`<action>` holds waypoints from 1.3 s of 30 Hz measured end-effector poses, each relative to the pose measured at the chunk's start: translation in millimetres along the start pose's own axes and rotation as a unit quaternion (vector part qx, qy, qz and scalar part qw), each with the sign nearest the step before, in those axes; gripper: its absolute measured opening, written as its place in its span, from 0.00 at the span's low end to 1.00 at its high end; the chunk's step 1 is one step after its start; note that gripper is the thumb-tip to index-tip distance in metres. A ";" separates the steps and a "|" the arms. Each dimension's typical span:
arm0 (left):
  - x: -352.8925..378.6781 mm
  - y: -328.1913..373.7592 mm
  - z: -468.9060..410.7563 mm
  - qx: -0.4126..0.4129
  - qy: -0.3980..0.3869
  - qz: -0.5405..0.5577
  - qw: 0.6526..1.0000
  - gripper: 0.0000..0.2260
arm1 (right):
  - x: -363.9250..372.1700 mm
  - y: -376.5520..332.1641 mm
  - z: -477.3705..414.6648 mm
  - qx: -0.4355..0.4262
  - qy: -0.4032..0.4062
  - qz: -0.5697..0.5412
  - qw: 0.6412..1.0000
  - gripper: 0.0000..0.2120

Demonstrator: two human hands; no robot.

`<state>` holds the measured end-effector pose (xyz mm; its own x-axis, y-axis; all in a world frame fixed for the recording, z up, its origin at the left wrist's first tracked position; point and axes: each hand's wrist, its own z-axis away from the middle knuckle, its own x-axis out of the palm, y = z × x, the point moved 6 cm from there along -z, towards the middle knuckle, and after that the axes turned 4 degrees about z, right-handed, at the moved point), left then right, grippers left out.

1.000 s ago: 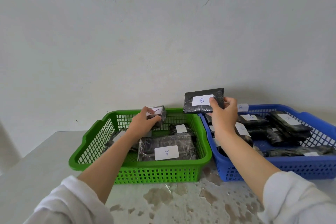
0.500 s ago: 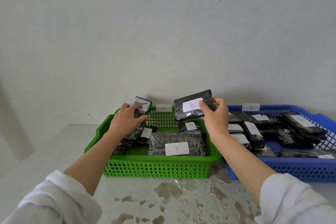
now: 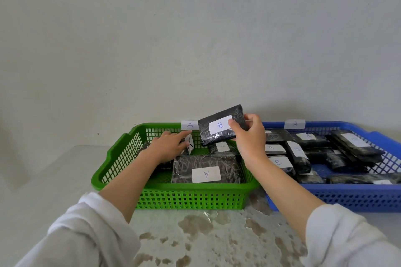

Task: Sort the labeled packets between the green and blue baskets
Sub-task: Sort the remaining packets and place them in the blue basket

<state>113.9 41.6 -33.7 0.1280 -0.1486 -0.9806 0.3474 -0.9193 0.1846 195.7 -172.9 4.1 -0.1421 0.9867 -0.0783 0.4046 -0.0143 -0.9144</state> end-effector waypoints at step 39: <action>-74.1 -68.2 70.1 -0.084 0.141 0.145 0.976 0.19 | -31.9 -14.4 4.7 0.039 0.068 -0.042 0.996 0.11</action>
<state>15.6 89.8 21.7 0.4862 -0.2658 -0.8324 0.4025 -0.7774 0.4834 190.1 -204.9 17.9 -0.0469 0.9977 0.0487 0.3238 0.0613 -0.9441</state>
